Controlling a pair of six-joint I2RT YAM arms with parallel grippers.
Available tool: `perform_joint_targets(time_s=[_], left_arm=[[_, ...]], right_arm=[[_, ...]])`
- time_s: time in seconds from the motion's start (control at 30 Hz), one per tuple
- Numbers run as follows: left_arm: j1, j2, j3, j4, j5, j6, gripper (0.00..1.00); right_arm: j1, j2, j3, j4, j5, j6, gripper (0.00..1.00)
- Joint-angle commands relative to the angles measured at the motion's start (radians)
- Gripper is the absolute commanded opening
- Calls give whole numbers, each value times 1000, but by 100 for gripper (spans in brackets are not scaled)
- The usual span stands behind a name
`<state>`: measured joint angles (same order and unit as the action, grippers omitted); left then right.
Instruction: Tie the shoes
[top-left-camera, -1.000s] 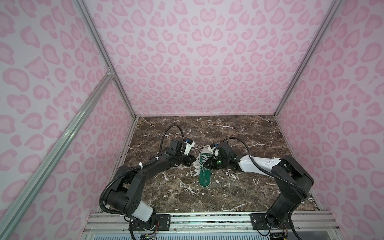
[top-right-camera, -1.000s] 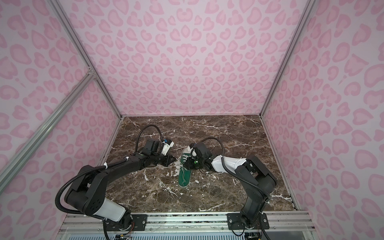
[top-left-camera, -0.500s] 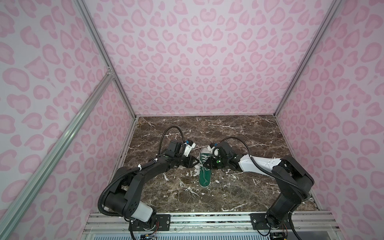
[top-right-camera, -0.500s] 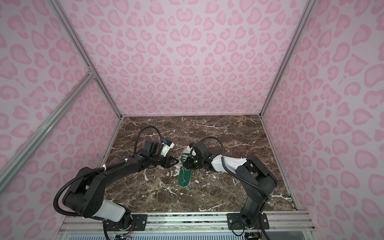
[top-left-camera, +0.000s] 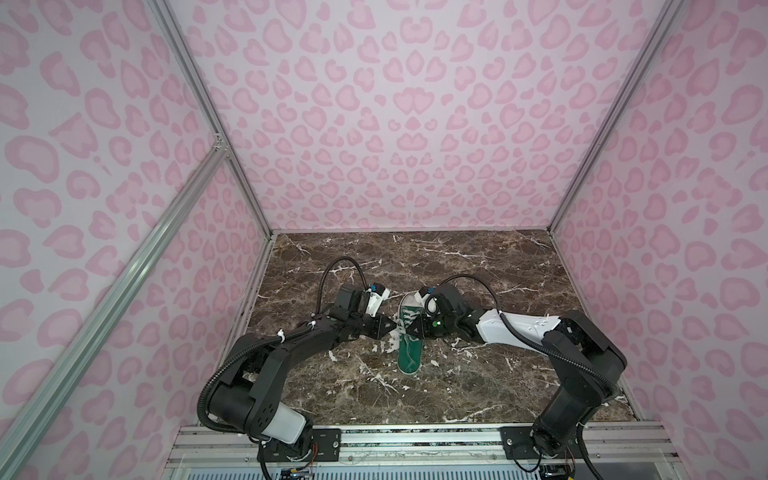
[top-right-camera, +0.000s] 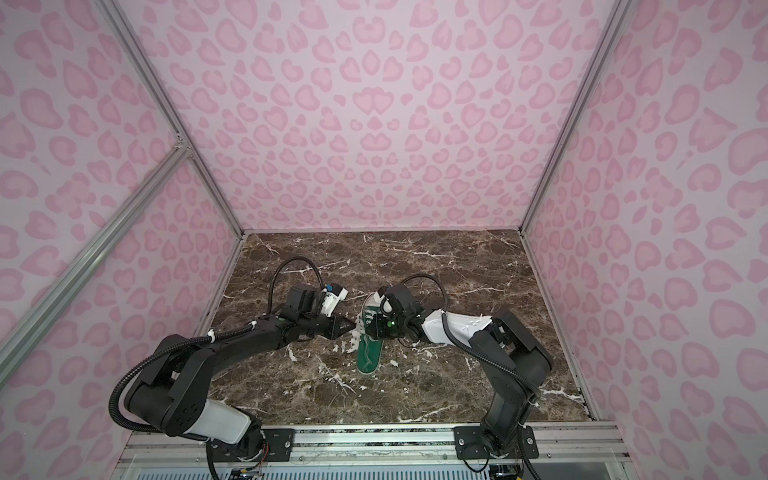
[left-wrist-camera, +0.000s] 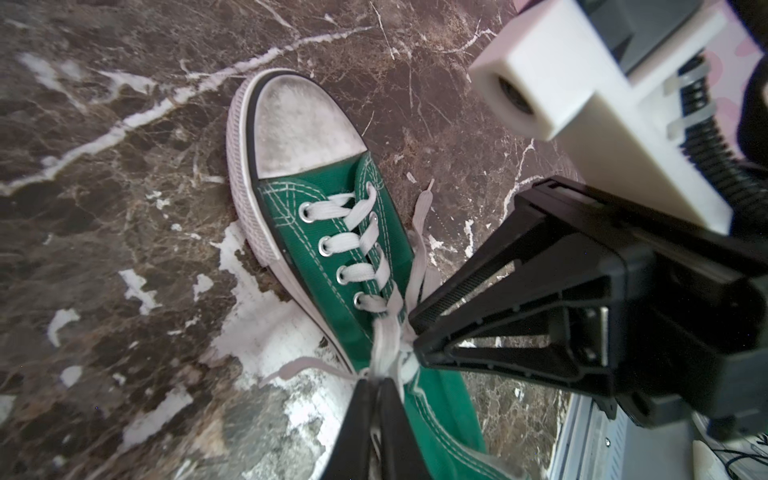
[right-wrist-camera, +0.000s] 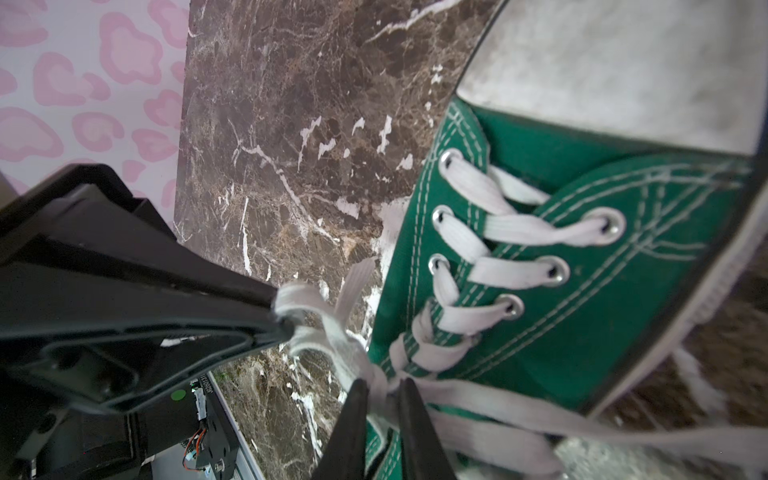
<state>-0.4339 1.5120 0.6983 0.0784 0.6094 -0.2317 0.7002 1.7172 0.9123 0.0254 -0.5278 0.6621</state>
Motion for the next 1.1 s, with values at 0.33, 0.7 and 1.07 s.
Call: perform_joint_targets(time_s=[0.33,0.7,1.07], left_arm=[[-3,-26,145,-273,-238,199,3],[-1,-126,59,-169,-87,128,42],[1,-55,-15,1,12,-28,52]], right_arm=[[2,16,-7,-14,7,-12,17],[0,15,-6,-12,2,-12,17],[1,12,-7,-13,-1,-18,17]])
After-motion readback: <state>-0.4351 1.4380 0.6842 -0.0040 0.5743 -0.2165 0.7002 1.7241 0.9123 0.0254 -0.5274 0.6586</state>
